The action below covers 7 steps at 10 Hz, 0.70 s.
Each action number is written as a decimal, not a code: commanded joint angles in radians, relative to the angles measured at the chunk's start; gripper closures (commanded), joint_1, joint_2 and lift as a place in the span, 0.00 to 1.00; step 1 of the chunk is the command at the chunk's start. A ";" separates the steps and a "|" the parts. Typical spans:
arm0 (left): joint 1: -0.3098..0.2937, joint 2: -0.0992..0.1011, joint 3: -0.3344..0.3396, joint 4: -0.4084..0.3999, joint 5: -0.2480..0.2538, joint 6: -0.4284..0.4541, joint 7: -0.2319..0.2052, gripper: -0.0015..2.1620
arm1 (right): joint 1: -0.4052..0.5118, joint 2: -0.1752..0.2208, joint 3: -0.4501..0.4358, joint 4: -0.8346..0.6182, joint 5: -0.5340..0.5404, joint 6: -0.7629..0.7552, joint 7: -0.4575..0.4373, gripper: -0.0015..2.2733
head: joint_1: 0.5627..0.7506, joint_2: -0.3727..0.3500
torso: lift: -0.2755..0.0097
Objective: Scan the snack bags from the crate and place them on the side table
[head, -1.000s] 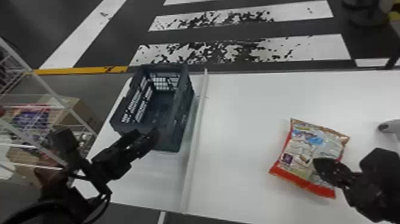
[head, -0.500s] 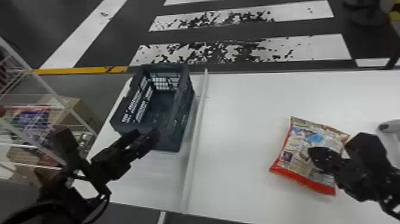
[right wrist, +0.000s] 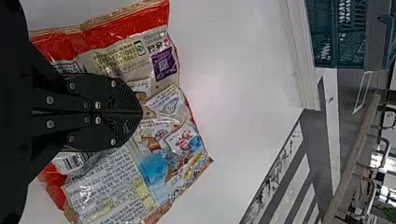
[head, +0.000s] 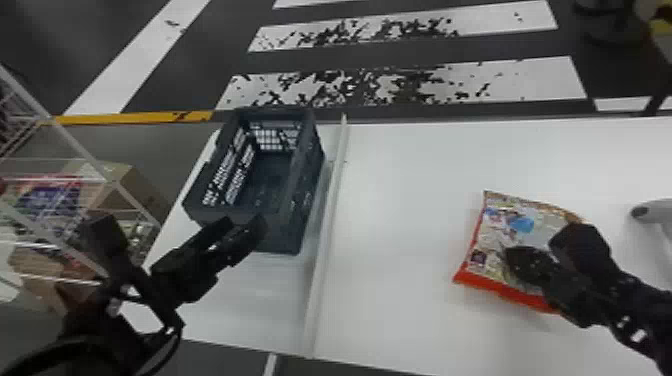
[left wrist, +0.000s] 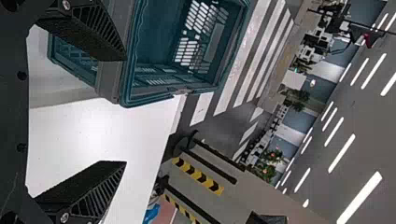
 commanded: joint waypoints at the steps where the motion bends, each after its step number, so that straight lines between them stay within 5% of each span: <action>1: 0.000 -0.004 0.000 0.000 0.000 0.000 0.000 0.04 | 0.026 -0.001 -0.022 -0.057 0.000 -0.018 0.000 0.89 | 0.70 0.84 | 0.64; 4: 0.000 -0.004 0.000 0.003 0.000 0.000 0.002 0.04 | 0.103 -0.001 -0.094 -0.271 -0.008 0.004 -0.002 0.89 | 0.70 0.83 | 0.64; 7: 0.000 -0.004 0.000 0.003 -0.001 0.000 0.002 0.04 | 0.101 0.002 -0.022 -0.276 0.000 0.019 -0.002 0.89 | 0.70 0.86 | 0.64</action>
